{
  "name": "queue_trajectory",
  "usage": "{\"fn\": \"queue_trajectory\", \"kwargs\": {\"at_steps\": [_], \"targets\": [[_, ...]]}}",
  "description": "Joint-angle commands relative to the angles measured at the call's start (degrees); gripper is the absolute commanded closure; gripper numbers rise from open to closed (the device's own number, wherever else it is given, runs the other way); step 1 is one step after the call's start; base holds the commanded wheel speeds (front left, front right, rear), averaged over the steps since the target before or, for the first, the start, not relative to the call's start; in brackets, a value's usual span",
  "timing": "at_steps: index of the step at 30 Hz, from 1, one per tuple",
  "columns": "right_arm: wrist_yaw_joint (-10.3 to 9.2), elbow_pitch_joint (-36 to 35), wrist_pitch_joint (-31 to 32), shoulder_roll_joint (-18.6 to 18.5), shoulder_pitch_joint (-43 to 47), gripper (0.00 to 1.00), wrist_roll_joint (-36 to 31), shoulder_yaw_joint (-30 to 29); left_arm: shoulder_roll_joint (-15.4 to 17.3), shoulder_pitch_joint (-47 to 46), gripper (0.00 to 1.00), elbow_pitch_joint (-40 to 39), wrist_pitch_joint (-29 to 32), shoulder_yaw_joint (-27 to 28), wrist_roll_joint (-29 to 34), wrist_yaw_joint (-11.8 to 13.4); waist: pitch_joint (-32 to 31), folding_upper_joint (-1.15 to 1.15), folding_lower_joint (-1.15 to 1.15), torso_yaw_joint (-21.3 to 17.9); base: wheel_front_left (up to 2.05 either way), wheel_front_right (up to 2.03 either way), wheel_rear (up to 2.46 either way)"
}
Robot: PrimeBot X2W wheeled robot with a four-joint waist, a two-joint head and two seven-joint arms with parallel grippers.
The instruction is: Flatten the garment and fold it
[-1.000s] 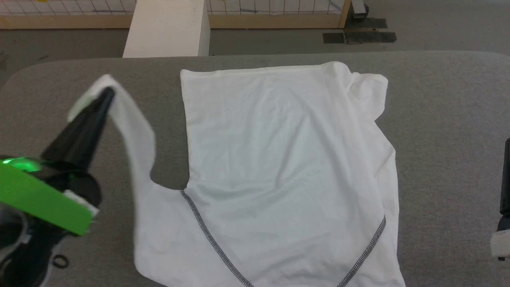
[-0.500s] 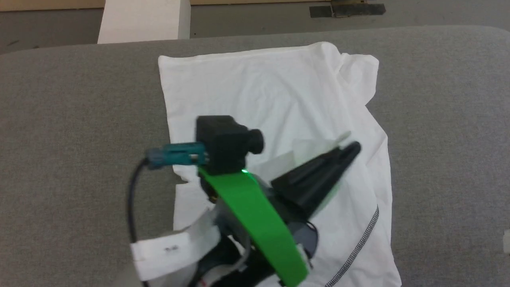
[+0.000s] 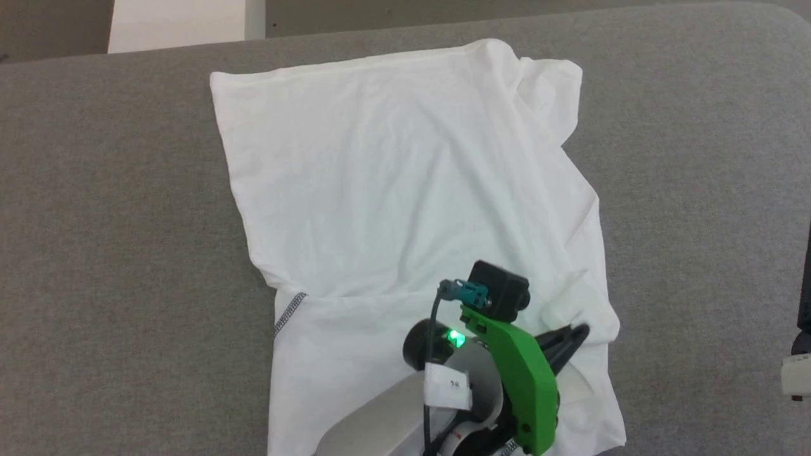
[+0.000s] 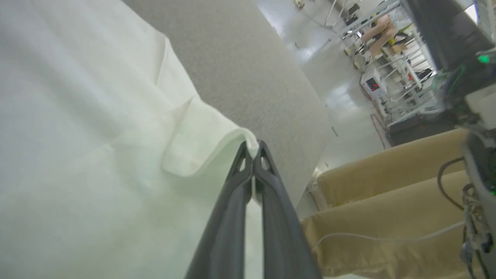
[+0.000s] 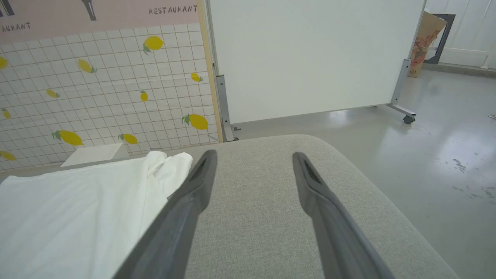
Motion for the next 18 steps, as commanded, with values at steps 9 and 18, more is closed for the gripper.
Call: {"fn": "queue_trajectory", "kwargs": {"at_steps": [9,18], "targets": [[-0.09,1.7,-0.9,0.0,-1.3,0.0,0.2,1.9,-0.5,-4.1,0.0,14.1,-6.9,-6.4,-6.2,0.1,1.3,0.0,0.0,-2.6,0.0,0.0,0.0],[-0.09,1.1,0.8,0.0,-0.1,0.0,-1.0,0.8,0.1,-12.1,0.0,11.3,-15.6,-4.1,-8.1,0.4,-2.9,0.0,0.0,0.7,0.0,0.0,0.0]]}}
